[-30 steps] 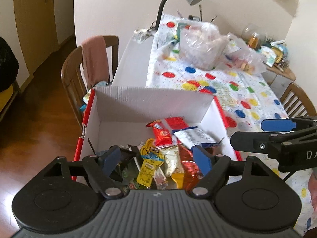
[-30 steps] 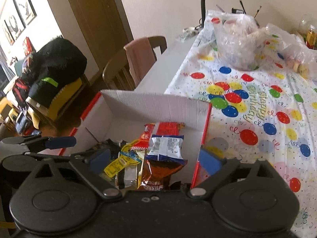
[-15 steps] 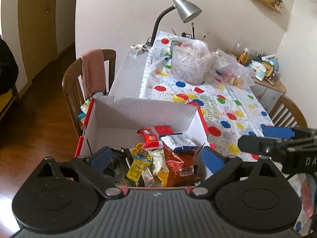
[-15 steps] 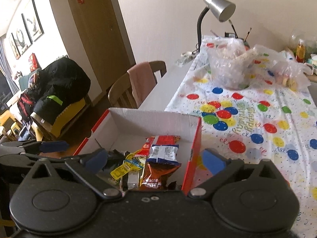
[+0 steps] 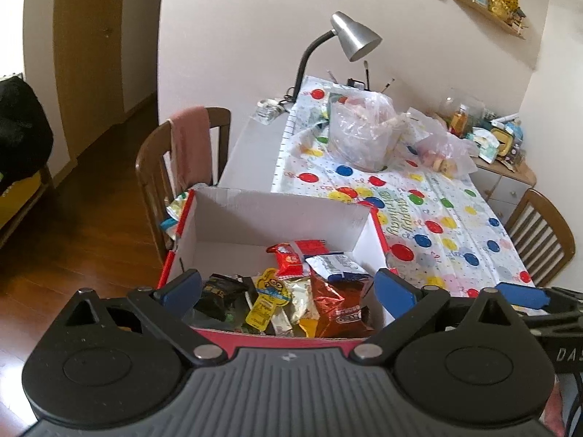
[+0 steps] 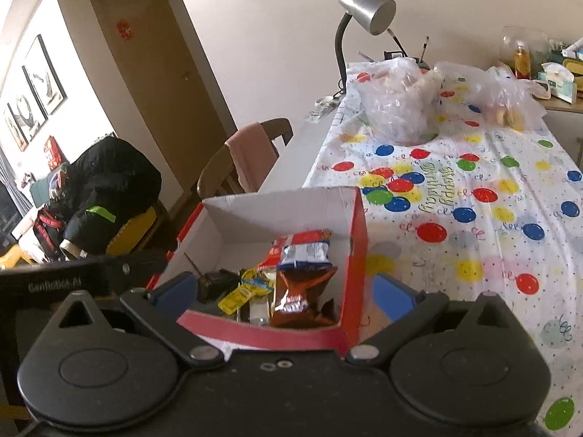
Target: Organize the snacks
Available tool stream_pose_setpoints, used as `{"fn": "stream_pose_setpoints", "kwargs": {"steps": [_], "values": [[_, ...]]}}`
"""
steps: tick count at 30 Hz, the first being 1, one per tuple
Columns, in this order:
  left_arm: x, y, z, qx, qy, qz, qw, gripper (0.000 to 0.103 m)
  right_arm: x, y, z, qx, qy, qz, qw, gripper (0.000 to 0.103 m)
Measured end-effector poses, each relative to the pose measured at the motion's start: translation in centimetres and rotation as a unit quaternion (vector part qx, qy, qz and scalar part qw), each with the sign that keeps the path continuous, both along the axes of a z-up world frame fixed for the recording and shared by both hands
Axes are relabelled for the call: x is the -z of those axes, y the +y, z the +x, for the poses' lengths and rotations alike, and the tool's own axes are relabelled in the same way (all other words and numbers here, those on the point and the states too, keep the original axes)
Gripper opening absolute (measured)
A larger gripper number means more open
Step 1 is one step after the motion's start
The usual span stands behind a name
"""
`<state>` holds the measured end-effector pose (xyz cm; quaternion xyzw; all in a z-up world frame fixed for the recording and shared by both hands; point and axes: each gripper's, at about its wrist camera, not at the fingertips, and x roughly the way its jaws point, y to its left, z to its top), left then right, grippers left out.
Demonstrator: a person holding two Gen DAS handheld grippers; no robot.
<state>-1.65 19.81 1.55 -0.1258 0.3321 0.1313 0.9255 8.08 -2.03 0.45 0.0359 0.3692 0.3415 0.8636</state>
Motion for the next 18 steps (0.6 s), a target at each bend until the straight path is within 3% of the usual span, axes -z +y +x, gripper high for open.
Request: {"fn": "stream_pose_setpoints", "kwargs": {"steps": [5, 18], "values": [[0.3, -0.4, -0.3, -0.005, 0.010, 0.006, 0.9999, 0.102, -0.3, 0.0, -1.1, 0.005, -0.035, -0.013, 0.999, 0.103], [0.3, -0.9, -1.7, -0.018, 0.002, 0.007, 0.9998, 0.102, -0.5, 0.2, -2.0, 0.008, -0.044, -0.007, 0.999, 0.103]]}}
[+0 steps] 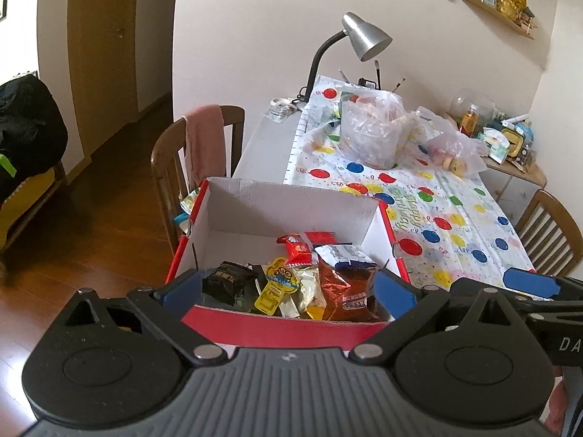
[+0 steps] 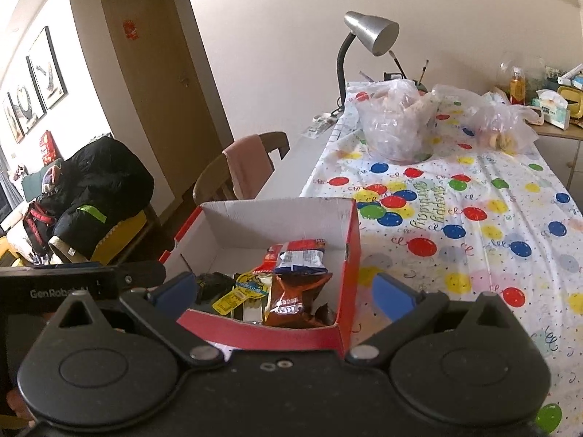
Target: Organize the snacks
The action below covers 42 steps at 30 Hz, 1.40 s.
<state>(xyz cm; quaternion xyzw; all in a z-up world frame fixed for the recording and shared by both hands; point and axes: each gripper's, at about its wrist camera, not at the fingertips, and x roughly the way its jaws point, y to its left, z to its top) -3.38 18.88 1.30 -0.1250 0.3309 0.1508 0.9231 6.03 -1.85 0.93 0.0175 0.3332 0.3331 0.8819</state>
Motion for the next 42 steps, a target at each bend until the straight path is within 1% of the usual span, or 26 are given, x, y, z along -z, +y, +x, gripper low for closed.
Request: {"fn": "stream_pose_setpoints", "kwargs": {"steps": [7, 13, 26, 33, 42], "values": [[-0.3, 0.0, -0.3, -0.003, -0.003, 0.002, 1.0000, 0.102, 0.2, 0.0, 0.0, 0.005, 0.004, -0.002, 1.000, 0.103], [-0.5, -0.1, -0.6, -0.003, -0.007, 0.003, 1.0000, 0.102, -0.2, -0.2, -0.2, 0.016, -0.012, -0.003, 1.000, 0.103], [-1.1, -0.9, -1.1, 0.002, -0.015, 0.009, 0.9998, 0.102, -0.3, -0.6, -0.1, 0.028, -0.015, -0.005, 0.999, 0.103], [-1.2, -1.2, -1.2, 0.009, -0.014, 0.012, 0.9998, 0.102, -0.6, -0.6, -0.5, 0.029, -0.024, -0.004, 0.999, 0.103], [-0.9, -1.2, -1.3, 0.009, -0.008, 0.010, 0.9999, 0.102, -0.6, -0.6, -0.6, 0.028, -0.023, -0.005, 0.999, 0.103]]}}
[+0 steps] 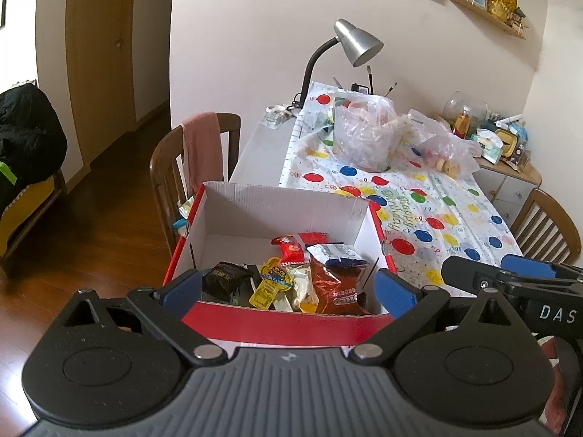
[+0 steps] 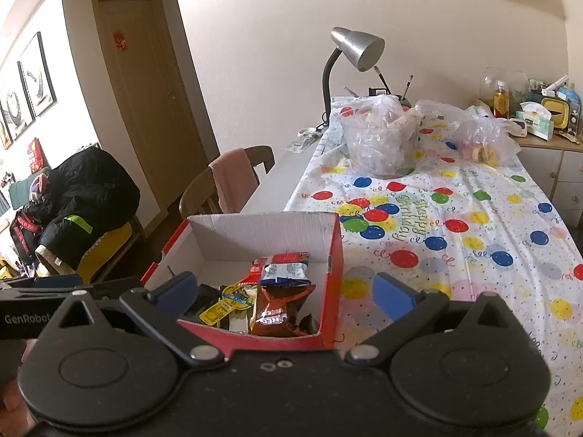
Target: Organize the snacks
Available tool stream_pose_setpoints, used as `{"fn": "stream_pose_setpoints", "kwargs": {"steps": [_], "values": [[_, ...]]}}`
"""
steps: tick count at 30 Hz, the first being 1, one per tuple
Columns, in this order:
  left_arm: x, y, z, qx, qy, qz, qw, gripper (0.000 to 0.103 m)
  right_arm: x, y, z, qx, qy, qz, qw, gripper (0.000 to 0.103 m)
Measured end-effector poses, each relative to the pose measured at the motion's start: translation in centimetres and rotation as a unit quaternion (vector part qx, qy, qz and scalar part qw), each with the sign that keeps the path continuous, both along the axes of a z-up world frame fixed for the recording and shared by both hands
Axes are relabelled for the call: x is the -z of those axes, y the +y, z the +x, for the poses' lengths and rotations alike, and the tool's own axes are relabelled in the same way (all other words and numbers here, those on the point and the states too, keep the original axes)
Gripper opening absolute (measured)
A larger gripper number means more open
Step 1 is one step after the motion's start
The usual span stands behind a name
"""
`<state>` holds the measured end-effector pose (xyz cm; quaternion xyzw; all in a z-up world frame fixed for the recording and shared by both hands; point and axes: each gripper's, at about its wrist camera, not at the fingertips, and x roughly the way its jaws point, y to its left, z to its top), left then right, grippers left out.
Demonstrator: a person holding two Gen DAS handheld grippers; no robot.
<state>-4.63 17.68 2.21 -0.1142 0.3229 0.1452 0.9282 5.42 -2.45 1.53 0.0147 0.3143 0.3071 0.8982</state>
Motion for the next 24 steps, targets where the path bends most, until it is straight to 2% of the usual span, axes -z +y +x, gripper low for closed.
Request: {"fn": "stream_pose_setpoints", "kwargs": {"steps": [24], "values": [[0.89, -0.16, 0.32, 0.008, 0.020, -0.014, 0.9997, 0.102, 0.46, -0.05, 0.29, 0.003, 0.016, -0.001, 1.000, 0.103]]}}
